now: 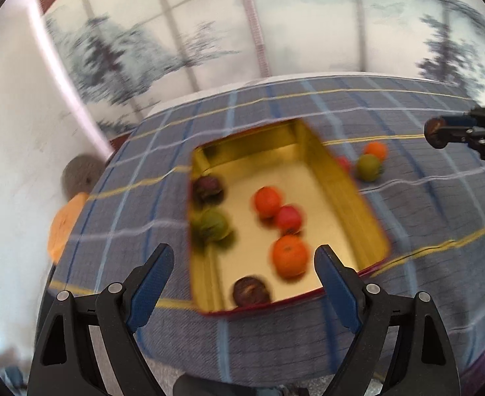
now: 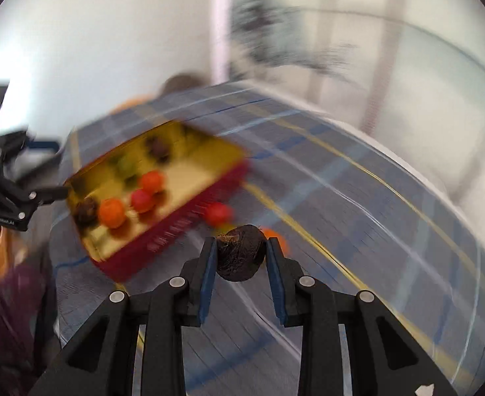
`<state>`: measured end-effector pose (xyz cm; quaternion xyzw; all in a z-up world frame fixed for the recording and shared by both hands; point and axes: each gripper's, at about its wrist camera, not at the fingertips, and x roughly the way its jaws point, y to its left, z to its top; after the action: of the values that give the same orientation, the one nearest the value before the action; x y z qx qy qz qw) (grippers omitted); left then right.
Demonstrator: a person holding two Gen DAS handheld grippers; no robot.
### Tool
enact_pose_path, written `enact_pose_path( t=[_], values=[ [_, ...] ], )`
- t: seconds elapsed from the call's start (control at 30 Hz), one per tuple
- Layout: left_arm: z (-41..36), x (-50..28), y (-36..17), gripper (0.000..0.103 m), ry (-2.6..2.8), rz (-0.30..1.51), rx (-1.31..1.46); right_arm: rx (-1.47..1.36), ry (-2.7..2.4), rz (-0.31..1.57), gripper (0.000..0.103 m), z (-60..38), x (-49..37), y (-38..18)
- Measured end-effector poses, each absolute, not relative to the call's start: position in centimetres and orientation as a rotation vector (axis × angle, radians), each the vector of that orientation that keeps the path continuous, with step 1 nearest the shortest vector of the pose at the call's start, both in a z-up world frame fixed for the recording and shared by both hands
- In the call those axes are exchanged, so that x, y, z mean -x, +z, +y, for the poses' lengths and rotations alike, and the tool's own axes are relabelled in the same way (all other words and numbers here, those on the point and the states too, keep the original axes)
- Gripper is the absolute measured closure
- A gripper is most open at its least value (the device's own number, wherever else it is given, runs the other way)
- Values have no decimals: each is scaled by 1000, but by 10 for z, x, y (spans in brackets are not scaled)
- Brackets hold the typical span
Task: Organize fruits
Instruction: 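Grasp the loose orange with the left gripper while the right gripper holds the brown fruit, then carry the orange into the tin tray and open the left gripper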
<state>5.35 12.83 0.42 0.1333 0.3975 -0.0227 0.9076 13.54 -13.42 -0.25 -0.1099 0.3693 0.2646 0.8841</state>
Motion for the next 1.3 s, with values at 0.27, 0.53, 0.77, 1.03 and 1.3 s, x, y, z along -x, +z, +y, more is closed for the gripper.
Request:
enact_pose_path(
  t=[0.27,0.53,0.77,1.03,1.3],
  values=[
    [63,-87,38,16,-362,727,-316,26,272,848,75,-249,-132,-41],
    [-5,-170,17,16,-508,861,-428,-81,256,849,75,-271,-129,-59],
    [-36,-216,-28,24,-556,980,-523,-139,287,843,75,-275,-130,-66],
    [-45,-241,-71,69,-601,1132,-544,-102,316,855,75,-264,-131,-67],
    [-36,-197,-26,70,-470,1069,-293,-141,315,862,75,-271,-133,-70]
  ],
)
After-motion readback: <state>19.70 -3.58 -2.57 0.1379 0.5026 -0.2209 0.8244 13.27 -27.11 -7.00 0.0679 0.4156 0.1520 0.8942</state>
